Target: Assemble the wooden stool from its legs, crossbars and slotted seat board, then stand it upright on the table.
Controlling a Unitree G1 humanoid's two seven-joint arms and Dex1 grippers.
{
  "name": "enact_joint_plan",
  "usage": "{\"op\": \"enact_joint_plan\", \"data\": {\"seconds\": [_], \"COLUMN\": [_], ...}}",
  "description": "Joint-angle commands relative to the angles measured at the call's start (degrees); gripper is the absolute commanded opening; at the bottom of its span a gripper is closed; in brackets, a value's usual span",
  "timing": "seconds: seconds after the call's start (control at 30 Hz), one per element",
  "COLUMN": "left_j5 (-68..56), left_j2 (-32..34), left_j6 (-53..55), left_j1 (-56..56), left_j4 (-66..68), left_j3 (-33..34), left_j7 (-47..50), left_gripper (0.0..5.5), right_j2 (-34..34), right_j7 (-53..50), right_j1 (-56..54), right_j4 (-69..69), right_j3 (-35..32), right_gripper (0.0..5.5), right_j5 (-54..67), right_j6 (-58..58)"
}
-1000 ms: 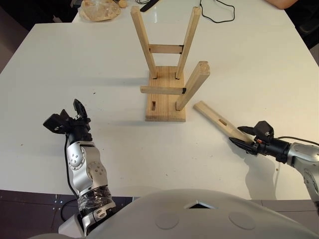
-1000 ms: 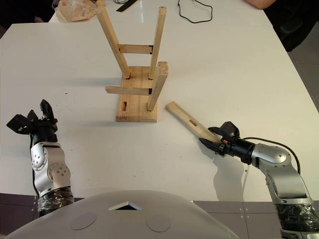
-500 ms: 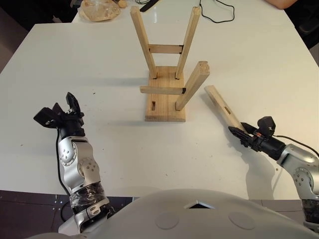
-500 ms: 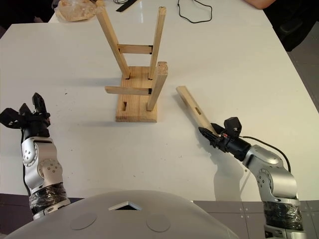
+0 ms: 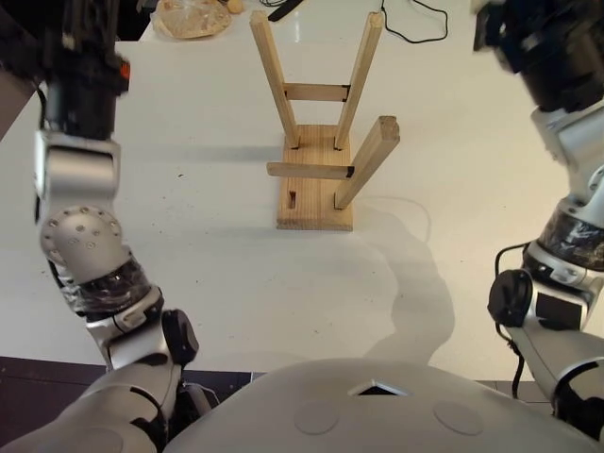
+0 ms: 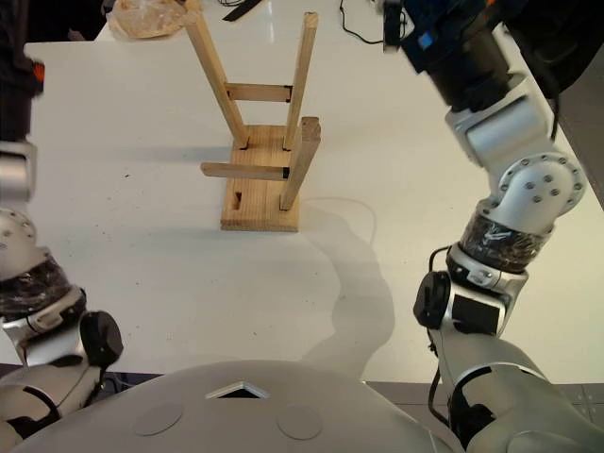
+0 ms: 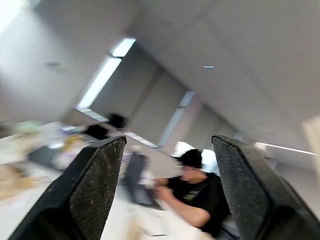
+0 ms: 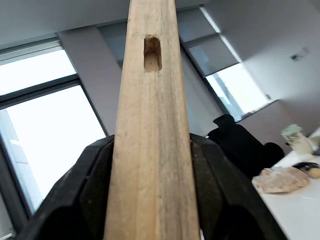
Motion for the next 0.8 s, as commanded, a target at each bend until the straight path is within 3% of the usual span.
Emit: {"op": "enact_joint_plan", "data": {"seconds": [0.03,0.3,0.5,0.8], "left_j5": [-5.23,-13.38,-25.67,-35.59], "left_j2": [1.8,4.84,8.63,10.36], "left_j6": [3.9,9.58,15.78,18.29], "left_j1": [-1.58,-4.49,-4.44,-5.87], "left_j4": [-1.49,-1.63,-4.2,-4.13], "left_j3": [-2.41,-5.54,-8.22,-14.06], "left_j7": [-1.94,-6.03,-8.86,-6.22], "left_gripper": [3.33,4.38,4.39,4.39], "right_j2": [-2.7,-9.31,-14.46,-16.77], "right_j7": [1.54,13.09,22.16,28.02], "right_j1": [0.3,4.96,7.44,10.22], "right_j4": [-0.68,-5.84,-8.17,-11.92], "right_j3": [1.56,7.62,9.82,12.25], "right_gripper": [2.05,2.05,2.05,2.05], "right_j5": [0.93,-3.8,-5.93,-6.54], "right_j6": [1.87,5.22,6.98,7.52]}}
